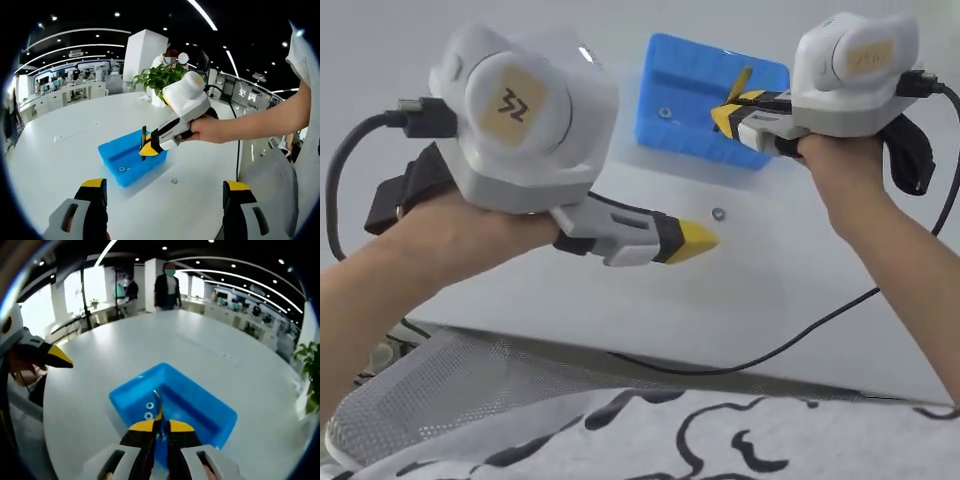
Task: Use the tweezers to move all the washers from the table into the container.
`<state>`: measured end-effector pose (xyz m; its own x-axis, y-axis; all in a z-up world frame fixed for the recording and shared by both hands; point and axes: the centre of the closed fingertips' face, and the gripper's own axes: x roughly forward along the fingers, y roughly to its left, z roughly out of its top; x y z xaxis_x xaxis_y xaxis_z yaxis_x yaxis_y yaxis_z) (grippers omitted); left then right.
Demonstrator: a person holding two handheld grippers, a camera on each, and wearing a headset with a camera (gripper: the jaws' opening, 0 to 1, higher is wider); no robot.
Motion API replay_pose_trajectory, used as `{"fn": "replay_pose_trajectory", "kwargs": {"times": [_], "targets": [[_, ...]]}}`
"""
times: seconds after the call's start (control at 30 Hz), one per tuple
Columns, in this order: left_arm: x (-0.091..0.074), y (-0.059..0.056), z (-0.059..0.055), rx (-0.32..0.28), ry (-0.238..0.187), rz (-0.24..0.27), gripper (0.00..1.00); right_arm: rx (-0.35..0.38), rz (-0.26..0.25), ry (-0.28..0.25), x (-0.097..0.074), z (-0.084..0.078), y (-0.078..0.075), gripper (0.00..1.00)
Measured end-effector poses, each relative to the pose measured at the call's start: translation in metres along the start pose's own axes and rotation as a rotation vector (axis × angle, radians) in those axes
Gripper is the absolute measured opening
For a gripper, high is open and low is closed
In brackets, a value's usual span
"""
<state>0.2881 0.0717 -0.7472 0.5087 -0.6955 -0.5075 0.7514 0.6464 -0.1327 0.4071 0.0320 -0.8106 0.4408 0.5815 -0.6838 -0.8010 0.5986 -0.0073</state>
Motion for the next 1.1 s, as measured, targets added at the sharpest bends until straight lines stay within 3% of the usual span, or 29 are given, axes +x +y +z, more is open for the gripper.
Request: {"fn": "replay_pose_trajectory", "kwargs": {"times": [0.2, 0.4, 0.5, 0.67, 0.8, 0.97, 1.03, 1.1], "targets": [[-0.003, -0.002, 0.002, 0.012, 0.005, 0.004, 0.95, 0.011, -0.034, 0.003, -0.005, 0.0, -0.003, 0.05], [-0.006, -0.005, 0.02, 0.011, -0.04, -0.017, 0.86, 0.076, -0.02, -0.055, -0.018, 0.011, 0.002, 0.05], [-0.006, -0.005, 0.032, 0.042, -0.059, -0.021, 0.83, 0.09, -0.003, -0.078, -0.03, 0.016, 0.008, 0.05], [-0.001, -0.008, 0.044, 0.08, -0.062, -0.084, 0.64, 0.072, -0.001, -0.113, -0.053, 0.022, 0.02, 0.05], [0.003, -0.012, 0.056, 0.112, -0.075, -0.11, 0.6, 0.067, 0.0, -0.121, -0.068, 0.017, 0.031, 0.05], [0.012, -0.019, 0.071, 0.141, -0.089, -0.163, 0.43, 0.025, 0.004, -0.107, -0.078, 0.011, 0.044, 0.04], [0.014, -0.029, 0.079, 0.157, -0.089, -0.192, 0.39, -0.006, 0.019, -0.085, -0.078, 0.005, 0.05, 0.04], [0.022, -0.025, 0.08, 0.177, -0.09, -0.212, 0.34, -0.038, 0.016, -0.068, -0.077, 0.0, 0.053, 0.04]]}}
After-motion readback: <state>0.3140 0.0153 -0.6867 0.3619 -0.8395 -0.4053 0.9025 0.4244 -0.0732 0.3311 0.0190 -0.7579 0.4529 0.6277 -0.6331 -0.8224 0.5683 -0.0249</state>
